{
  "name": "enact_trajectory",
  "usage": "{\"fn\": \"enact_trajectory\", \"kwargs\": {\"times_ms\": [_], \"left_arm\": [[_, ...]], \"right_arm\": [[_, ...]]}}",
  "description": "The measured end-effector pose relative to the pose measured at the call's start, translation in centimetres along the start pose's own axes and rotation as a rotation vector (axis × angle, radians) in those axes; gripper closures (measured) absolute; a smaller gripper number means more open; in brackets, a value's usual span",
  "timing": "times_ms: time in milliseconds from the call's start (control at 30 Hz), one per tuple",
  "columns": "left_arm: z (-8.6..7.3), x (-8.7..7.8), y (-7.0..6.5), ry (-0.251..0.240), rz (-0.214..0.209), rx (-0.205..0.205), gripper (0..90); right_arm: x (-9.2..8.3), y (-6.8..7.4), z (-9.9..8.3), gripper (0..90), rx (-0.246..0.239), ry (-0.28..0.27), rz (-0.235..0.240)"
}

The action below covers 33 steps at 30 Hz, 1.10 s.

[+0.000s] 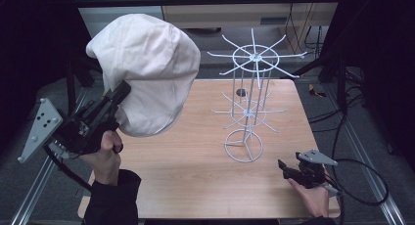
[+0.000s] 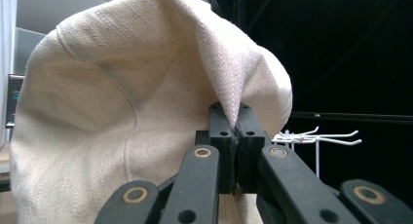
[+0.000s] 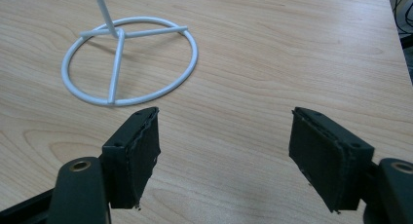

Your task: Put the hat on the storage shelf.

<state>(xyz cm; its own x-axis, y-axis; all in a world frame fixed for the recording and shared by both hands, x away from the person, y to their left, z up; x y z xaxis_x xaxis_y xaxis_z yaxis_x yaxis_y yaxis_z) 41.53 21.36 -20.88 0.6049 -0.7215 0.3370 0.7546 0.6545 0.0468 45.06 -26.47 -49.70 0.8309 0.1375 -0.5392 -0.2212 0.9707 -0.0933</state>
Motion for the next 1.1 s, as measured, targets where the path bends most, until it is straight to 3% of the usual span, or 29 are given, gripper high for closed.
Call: {"fn": "enact_trajectory", "kwargs": {"times_ms": [533, 1100], "left_arm": [[1.1, 2.1, -0.9, -0.04, -0.051, -0.008, 88.0], [1.1, 4.2, -2.3, -0.071, -0.11, -0.028, 88.0]], "right_arm": [[0.0, 0.0, 0.0, 26.8, 0.005, -0.003, 0.0], [0.0, 0.0, 0.0, 26.8, 0.009, -0.003, 0.006]]}}
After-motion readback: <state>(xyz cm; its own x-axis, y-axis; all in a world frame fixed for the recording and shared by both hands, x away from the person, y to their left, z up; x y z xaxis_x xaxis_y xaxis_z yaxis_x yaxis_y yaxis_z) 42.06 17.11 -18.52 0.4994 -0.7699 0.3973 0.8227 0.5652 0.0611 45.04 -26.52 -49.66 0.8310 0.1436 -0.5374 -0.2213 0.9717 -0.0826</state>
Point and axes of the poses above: each handheld gripper's, and its own axes: x roughly forward along the jaws, z roughly out of its top, y roughly to its left, the point moved 4 cm from there along x, roughly forward along the jaws, and after that the axes turned 9 degrees about -z, right-handed, at the moved point
